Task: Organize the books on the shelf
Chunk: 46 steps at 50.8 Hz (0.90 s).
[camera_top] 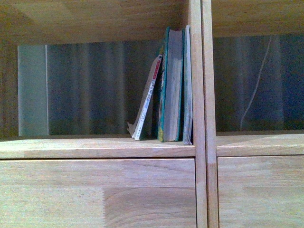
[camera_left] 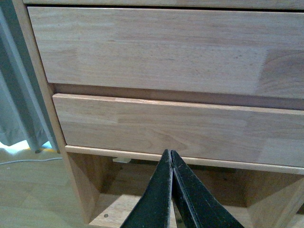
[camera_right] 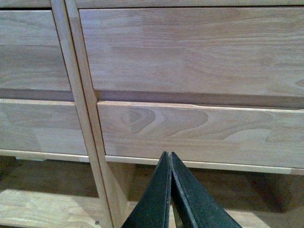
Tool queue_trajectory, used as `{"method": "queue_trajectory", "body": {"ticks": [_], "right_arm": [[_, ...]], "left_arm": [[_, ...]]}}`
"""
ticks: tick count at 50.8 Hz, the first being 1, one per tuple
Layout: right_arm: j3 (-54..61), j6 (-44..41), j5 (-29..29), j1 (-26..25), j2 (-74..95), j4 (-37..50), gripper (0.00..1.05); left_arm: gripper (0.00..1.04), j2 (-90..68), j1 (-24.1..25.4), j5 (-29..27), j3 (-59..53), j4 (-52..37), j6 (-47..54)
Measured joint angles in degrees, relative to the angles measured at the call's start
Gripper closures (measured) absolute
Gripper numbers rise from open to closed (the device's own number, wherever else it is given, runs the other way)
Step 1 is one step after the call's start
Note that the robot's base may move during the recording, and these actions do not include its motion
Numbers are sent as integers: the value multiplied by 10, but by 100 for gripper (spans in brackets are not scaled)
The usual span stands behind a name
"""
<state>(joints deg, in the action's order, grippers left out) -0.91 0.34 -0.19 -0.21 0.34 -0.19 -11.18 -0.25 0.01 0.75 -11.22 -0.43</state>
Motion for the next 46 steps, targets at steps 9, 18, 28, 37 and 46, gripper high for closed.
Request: {"method": "queue_trajectory", "body": {"ticks": [9, 18, 28, 37, 46], "right_arm": [[0, 0, 0, 0, 0, 0, 102], [0, 0, 0, 0, 0, 0, 102], [0, 0, 0, 0, 0, 0, 102], [0, -1, 0, 0, 0, 0, 70], [0, -1, 0, 0, 0, 0, 42]], "left_arm": [[102, 93, 0, 0, 0, 105, 1], [102, 108, 0, 0, 0, 110, 1], [102, 108, 0, 0, 0, 111, 1], [75, 108, 0, 0, 0, 111, 1], [47, 108, 0, 0, 0, 111, 1]]}}
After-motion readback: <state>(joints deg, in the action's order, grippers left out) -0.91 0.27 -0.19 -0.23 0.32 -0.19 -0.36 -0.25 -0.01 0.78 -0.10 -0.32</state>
